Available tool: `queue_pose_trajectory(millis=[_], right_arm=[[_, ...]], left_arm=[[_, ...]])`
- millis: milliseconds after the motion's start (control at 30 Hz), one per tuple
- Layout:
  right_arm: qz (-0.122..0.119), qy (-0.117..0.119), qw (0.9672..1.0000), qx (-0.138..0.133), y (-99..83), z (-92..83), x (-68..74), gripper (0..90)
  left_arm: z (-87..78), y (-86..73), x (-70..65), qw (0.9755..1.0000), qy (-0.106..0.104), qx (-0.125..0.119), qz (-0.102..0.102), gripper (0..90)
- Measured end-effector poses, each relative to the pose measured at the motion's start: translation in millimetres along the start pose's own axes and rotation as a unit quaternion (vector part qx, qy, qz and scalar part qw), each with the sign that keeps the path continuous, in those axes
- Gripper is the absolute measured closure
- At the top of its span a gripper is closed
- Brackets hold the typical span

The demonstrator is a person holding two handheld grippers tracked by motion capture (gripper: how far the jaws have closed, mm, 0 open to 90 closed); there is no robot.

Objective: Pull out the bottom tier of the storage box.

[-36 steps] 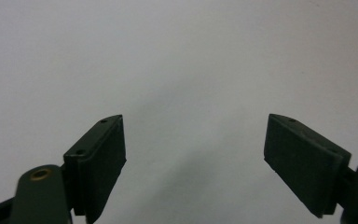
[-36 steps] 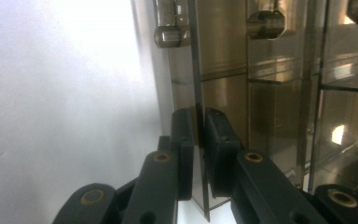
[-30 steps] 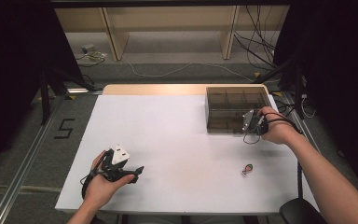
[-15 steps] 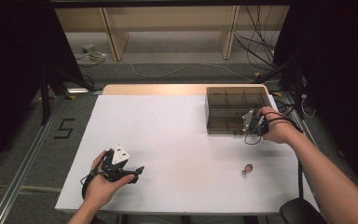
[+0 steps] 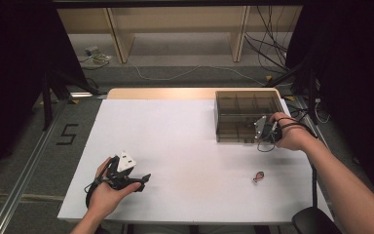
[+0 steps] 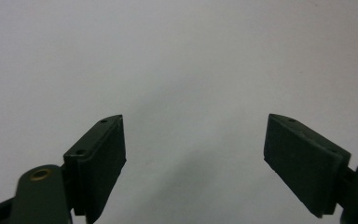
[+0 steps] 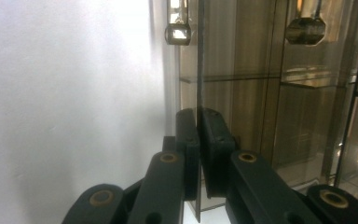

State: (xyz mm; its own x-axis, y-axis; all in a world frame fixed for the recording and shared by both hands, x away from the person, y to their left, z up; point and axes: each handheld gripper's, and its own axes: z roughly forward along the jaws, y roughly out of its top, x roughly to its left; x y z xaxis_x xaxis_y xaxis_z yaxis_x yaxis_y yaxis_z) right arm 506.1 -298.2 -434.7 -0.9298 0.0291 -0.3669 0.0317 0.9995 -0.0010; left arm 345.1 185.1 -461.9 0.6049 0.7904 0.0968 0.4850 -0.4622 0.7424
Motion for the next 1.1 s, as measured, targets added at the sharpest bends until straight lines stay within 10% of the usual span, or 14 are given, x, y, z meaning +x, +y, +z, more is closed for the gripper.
queue_pose_trajectory(millis=[1100], right_arm=[[-0.008,0.031,0.9994,-0.014,-5.0,-5.0,8.8,87.6]], left_arm=[[-0.2,-0.7,0.6,1.0,0.0,0.001,-0.001,20.8]])
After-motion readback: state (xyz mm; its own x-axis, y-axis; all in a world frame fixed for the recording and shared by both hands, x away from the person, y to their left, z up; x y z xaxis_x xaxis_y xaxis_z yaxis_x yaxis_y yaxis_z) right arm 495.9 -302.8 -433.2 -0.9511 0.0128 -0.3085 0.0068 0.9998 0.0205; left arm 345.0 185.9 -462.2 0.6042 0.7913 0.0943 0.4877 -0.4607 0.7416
